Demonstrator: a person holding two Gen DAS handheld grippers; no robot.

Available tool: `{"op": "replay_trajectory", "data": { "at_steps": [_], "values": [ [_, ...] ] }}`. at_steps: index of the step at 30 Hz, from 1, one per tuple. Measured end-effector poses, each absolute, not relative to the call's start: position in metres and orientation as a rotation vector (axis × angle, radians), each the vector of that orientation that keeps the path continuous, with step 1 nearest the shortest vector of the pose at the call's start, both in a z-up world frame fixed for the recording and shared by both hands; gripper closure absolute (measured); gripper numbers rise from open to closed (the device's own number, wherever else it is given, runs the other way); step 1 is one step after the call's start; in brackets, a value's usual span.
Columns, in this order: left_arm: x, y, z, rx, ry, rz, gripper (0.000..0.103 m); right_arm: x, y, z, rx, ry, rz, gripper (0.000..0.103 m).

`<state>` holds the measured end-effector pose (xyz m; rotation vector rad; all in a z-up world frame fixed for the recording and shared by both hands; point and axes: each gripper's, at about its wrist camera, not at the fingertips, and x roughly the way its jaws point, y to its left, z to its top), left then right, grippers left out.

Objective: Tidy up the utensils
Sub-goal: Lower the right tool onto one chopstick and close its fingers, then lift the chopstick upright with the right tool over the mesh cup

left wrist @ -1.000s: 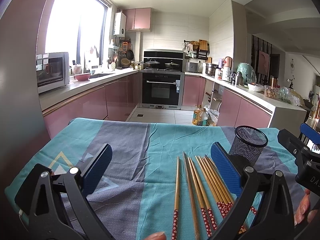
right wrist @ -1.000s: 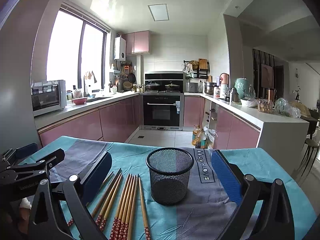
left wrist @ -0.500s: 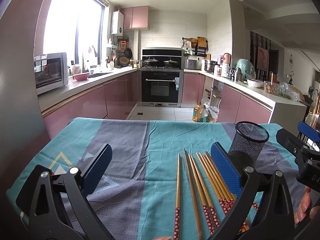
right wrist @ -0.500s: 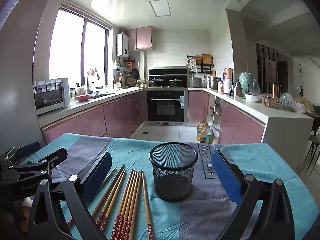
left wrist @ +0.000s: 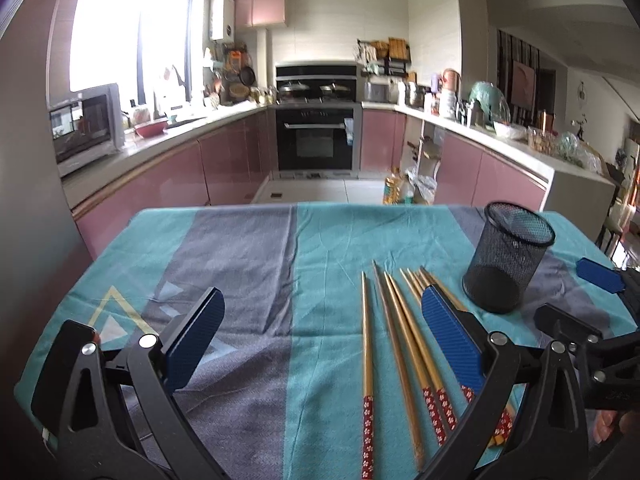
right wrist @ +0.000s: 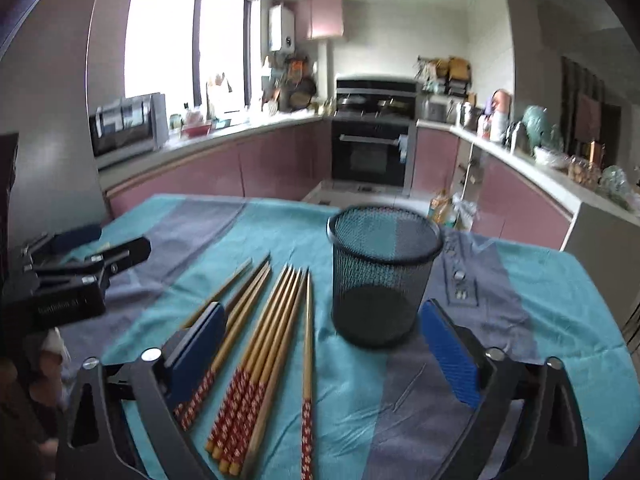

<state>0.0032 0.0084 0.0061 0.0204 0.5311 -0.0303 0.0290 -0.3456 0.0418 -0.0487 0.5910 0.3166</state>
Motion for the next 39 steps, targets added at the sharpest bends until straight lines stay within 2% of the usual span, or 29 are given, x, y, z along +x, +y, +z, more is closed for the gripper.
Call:
{"op": "replay_trajectory", "data": {
  "at_steps": [1,3,5,12,14,18,20,24,28,29,31,39],
  "values": [
    [0.006,0.009,0.003,0.024,0.548,-0.035,0.006,0.031,-0.346,0.038,-0.057,0.614,0.317,0.022],
    [0.012,0.007,-0.003,0.039,0.578,-0.045,0.008,0.037,-0.344,0.032,-0.068,0.655,0.319,0.026],
    [0.018,0.005,-0.01,0.057,0.62,-0.066,0.014,0.044,-0.346,0.024,-0.076,0.701,0.323,0.037],
    [0.041,-0.005,-0.038,0.112,0.759,-0.148,0.03,0.064,-0.34,-0.003,-0.1,0.841,0.354,0.059],
    [0.048,-0.008,-0.047,0.118,0.796,-0.166,0.038,0.069,-0.337,-0.009,-0.102,0.872,0.363,0.066],
    [0.061,-0.013,-0.063,0.136,0.854,-0.19,0.051,0.078,-0.333,-0.015,-0.089,0.915,0.38,0.072],
    [0.069,-0.016,-0.071,0.134,0.884,-0.202,0.061,0.082,-0.33,-0.018,-0.092,0.927,0.388,0.075],
    [0.086,-0.02,-0.078,0.133,0.9,-0.211,0.066,0.091,-0.328,-0.019,-0.082,0.94,0.404,0.078],
    [0.098,-0.027,-0.078,0.119,0.912,-0.23,0.082,0.099,-0.328,-0.02,-0.046,0.957,0.437,0.096],
    [0.101,-0.028,-0.078,0.117,0.915,-0.234,0.089,0.1,-0.327,-0.019,-0.044,0.958,0.438,0.096],
    [0.105,-0.028,-0.078,0.095,0.922,-0.24,0.095,0.1,-0.328,-0.019,-0.034,0.959,0.439,0.097],
    [0.097,-0.021,-0.059,0.033,0.891,-0.288,0.096,0.086,-0.341,0.004,0.023,0.9,0.494,0.097]
  ]
}}
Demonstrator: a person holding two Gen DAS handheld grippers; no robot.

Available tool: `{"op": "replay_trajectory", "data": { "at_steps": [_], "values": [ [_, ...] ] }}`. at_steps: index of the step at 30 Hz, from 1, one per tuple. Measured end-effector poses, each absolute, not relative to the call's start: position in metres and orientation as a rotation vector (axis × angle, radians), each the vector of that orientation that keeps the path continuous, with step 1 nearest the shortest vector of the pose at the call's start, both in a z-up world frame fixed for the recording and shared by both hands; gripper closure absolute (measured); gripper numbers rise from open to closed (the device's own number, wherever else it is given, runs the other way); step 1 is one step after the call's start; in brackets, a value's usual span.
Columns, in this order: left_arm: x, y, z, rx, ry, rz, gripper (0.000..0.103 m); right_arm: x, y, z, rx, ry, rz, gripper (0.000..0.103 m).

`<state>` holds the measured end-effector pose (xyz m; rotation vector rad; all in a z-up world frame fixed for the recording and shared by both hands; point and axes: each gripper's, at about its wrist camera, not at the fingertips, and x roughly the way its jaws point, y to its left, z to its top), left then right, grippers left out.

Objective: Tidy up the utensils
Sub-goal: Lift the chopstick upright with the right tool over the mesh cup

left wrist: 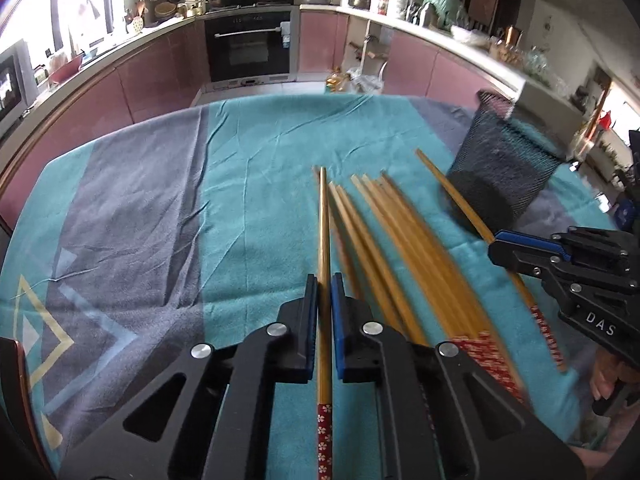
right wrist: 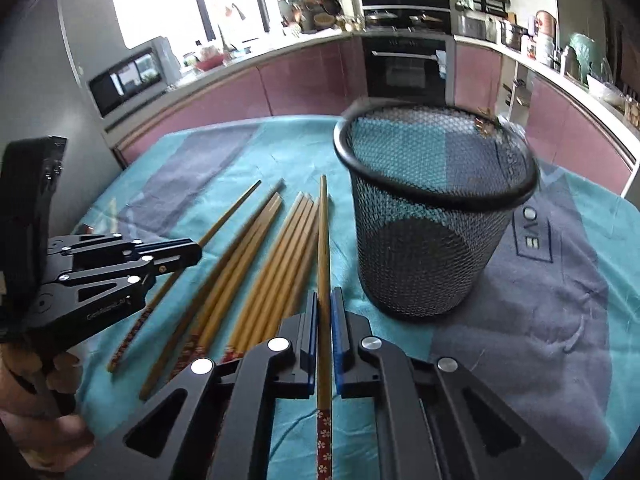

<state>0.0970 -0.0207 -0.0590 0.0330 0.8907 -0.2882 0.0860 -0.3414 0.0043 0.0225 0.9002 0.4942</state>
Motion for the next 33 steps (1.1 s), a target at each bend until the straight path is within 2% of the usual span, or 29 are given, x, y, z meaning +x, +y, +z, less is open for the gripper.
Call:
{"op": "replay_trajectory", "data": {
  "at_steps": [14,23,28,33],
  "values": [
    [0.066,-0.005,0.053,-0.102,0.669,-0.485,0.096,0.067,-0.385,0.093,0.139,0.649,0.547,0.097],
    [0.074,-0.028,0.123,-0.164,0.533,-0.576,0.096,0.084,-0.413,0.137,0.155,0.524,0.51,0.097],
    [0.089,-0.05,0.151,-0.173,0.468,-0.605,0.096,0.104,-0.423,0.152,0.174,0.474,0.479,0.097],
    [0.104,-0.077,0.155,-0.165,0.478,-0.609,0.096,0.124,-0.423,0.15,0.157,0.467,0.442,0.097]
  ]
}}
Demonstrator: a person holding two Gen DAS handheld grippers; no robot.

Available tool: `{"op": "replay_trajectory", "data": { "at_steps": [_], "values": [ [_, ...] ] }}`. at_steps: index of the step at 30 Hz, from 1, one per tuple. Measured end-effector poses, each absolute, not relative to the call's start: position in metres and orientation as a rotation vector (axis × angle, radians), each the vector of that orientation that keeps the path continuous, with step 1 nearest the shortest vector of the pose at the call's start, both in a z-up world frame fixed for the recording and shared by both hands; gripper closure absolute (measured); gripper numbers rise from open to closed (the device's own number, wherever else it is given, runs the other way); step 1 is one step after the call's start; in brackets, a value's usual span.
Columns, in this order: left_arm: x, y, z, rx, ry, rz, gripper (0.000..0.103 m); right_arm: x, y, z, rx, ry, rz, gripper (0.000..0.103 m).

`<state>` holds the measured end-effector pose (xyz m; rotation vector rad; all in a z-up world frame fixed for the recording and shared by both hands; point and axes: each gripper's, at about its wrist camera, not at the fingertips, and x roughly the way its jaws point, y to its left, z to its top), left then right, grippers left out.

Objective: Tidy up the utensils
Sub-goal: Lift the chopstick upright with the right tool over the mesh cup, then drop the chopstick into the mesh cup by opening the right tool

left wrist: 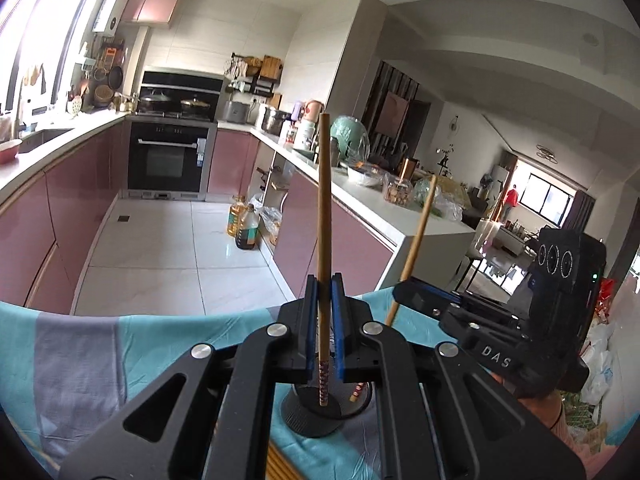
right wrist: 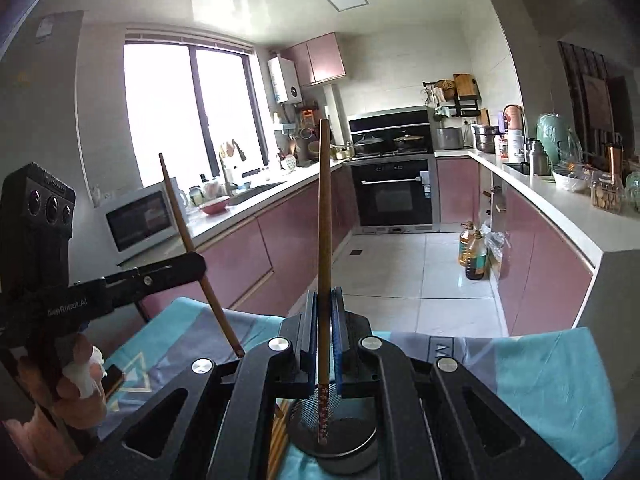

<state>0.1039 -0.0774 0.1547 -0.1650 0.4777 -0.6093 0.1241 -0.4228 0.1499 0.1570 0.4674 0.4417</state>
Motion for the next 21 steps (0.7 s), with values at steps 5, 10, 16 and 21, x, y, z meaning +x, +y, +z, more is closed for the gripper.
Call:
{"op": "replay_trajectory", "data": {
  "at_steps": [5,10,16,21],
  "values": [
    [0.12,-0.106,0.128,-0.126,0.572,-0.618,0.096,0.143,-0.416,0.128,0.135,0.55,0.429,0.097],
    [0.133,-0.127,0.088,-0.072,0.675,-0.625,0.096,0.15,-0.406,0.102,0.083,0.653,0.439,0.097],
    [0.148,-0.139,0.051,-0.011,0.732,-0.612,0.095,0.158,-0.394,0.086,0.035,0.746,0.446,0.097],
    [0.162,-0.14,0.038,0.002,0.755,-0.6,0.095,0.164,-0.391,0.079,0.045,0.766,0.419,0.097]
  ]
}}
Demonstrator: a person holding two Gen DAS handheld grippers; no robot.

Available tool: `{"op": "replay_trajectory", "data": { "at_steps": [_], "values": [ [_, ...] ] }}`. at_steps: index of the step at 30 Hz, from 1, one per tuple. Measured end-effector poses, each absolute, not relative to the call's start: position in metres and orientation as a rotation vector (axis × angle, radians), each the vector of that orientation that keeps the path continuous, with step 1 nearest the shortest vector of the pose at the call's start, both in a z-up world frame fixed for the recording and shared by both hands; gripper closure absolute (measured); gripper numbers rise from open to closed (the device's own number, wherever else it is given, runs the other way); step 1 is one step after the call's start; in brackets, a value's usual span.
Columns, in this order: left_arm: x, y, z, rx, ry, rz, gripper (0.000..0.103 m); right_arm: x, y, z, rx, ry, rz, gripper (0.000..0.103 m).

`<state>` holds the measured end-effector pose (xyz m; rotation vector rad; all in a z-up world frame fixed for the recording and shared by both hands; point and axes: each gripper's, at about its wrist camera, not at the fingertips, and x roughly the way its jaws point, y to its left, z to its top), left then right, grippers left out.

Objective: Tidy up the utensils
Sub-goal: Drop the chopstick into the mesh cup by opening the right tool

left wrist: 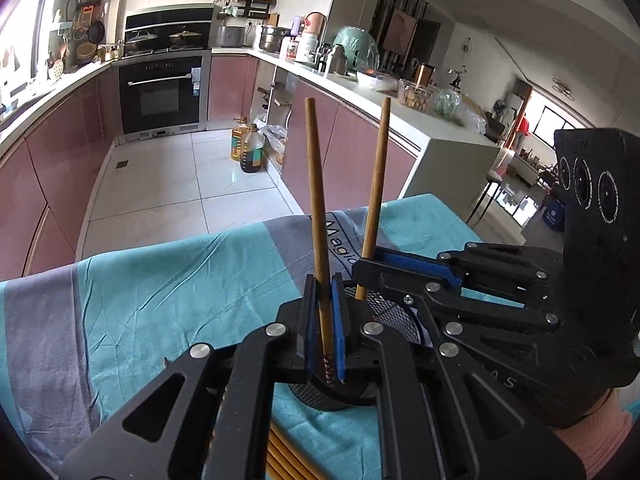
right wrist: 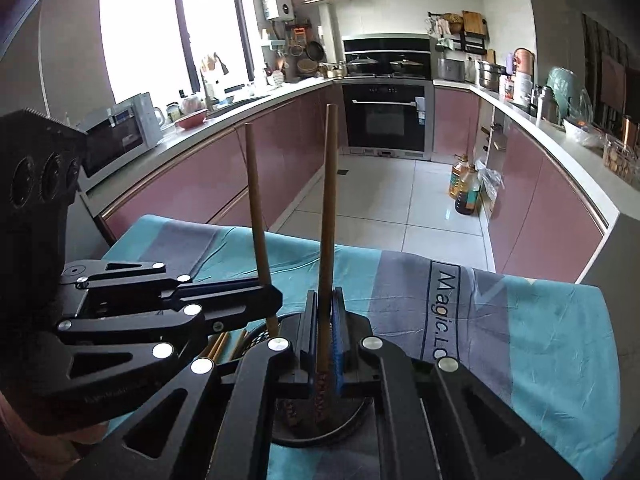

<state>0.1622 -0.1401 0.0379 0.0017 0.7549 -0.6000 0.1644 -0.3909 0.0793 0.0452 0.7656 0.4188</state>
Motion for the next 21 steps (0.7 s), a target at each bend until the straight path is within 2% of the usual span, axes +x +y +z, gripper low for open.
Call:
{"op": "replay_trajectory", "data": {
  "at_steps": [3,4,5,7,15,17,21],
  "values": [
    [0.165,-0.14,0.037,0.009,0.751,-0.59,0.095,0.167,-0.389,0.078,0.056,0.769,0.409,0.096],
    [0.165,-0.139,0.038,0.01,0.749,-0.586,0.091,0.168,-0.389,0.077,0.06,0.769,0.407,0.096],
    [0.166,-0.138,0.038,0.01,0.746,-0.584,0.083,0.168,-0.389,0.077,0.064,0.766,0.404,0.091],
    [0.161,-0.133,0.041,0.008,0.724,-0.556,0.079,0.167,-0.391,0.079,0.072,0.754,0.391,0.088],
    [0.131,-0.09,0.063,-0.001,0.614,-0.495,0.072,0.136,-0.4,0.098,0.101,0.655,0.43,0.076],
    [0.117,-0.075,0.068,0.009,0.586,-0.471,0.067,0.118,-0.397,0.105,0.083,0.624,0.478,0.065],
    [0.091,-0.045,0.061,0.059,0.574,-0.415,0.064,0.087,-0.388,0.106,0.007,0.6,0.526,0.064]
  ]
}}
